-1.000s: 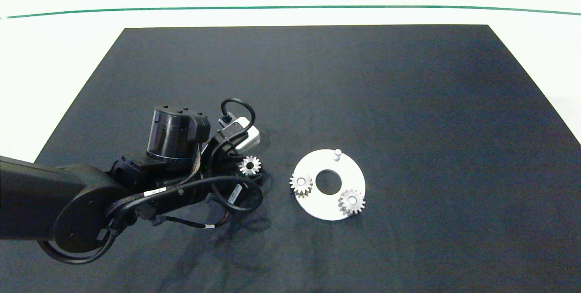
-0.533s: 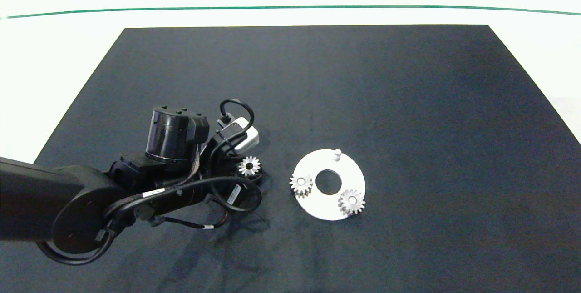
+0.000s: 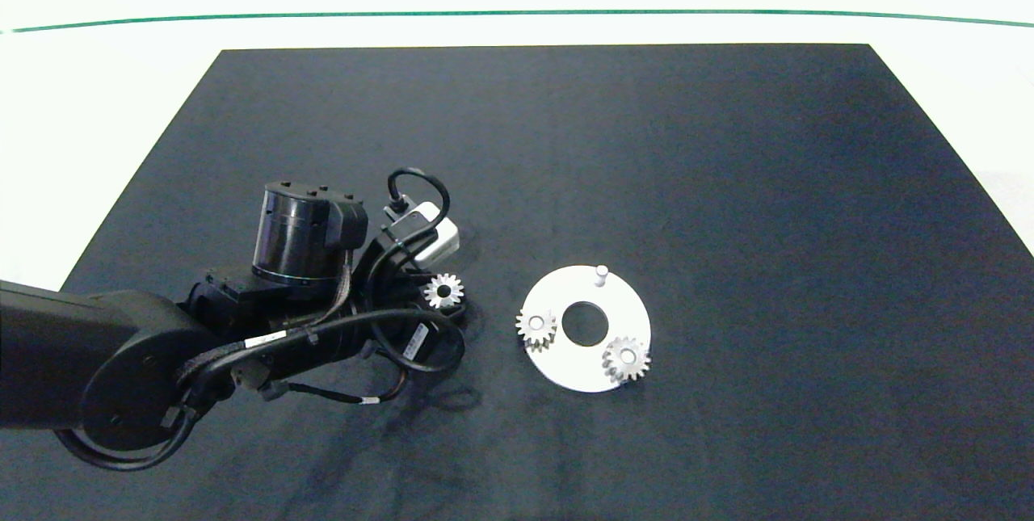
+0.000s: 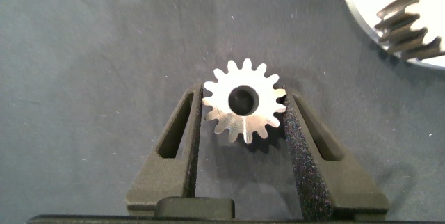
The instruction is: Install three planetary gears onto the carrier pins
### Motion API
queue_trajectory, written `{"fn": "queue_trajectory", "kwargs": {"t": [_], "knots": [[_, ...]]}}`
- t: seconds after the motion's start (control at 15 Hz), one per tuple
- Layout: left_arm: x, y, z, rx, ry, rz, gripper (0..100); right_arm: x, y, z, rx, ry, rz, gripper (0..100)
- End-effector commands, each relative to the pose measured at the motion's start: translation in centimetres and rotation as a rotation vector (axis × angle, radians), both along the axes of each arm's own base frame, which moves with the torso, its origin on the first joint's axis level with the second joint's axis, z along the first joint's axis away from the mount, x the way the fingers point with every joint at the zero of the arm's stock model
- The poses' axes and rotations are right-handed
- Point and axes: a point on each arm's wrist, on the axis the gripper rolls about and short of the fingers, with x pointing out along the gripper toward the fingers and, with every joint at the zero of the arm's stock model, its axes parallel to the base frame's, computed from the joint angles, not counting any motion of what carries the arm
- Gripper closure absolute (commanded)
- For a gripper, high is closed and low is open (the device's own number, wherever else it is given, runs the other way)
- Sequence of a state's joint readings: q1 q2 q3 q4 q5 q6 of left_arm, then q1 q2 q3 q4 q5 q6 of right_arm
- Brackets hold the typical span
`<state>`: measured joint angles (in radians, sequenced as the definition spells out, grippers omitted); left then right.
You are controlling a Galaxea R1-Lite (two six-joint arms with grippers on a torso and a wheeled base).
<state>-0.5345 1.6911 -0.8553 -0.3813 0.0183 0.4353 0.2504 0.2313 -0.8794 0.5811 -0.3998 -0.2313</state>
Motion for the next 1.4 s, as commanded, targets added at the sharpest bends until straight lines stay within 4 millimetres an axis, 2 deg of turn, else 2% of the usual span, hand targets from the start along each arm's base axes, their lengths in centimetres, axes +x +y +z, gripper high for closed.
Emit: {"fn": "queue_trajectory", "kwargs": {"t": [0.07,0.2,0.33,0.53,0.73,0.87,1.07,1.4], "knots": [[-0.4,0.0,3.0,-0.042,-0.082,-0.008,96,0.8,0.0,-1.8,0.01,0.051,0.017,0],[-0.7,-0.1,5.5,-0.061,-0.11,-0.018,96,1.0,0.1,-2.7,0.006,0.07,0.02,0],[-2.0,-0.8,9.0,-0.081,-0.127,-0.056,96,1.1,0.0,-3.6,0.005,0.082,0.032,0],[-3.3,-2.8,11.8,-0.152,-0.159,-0.124,96,1.0,0.0,-3.9,0.01,0.075,0.03,0],[-4.8,-6.1,10.7,-0.158,-0.119,-0.159,96,1.0,-0.1,-4.7,0.009,0.082,0.033,0],[-5.1,-8.1,9.7,-0.164,-0.103,-0.163,96,0.8,-0.2,-5.0,0.013,0.071,0.034,0],[-4.3,-11.0,7.7,-0.169,-0.119,-0.174,96,0.7,-0.2,-4.9,0.014,0.066,0.032,0],[-3.1,-13.1,5.2,-0.154,-0.089,-0.179,96,0.8,-0.2,-5.1,0.012,0.071,0.037,0]]}}
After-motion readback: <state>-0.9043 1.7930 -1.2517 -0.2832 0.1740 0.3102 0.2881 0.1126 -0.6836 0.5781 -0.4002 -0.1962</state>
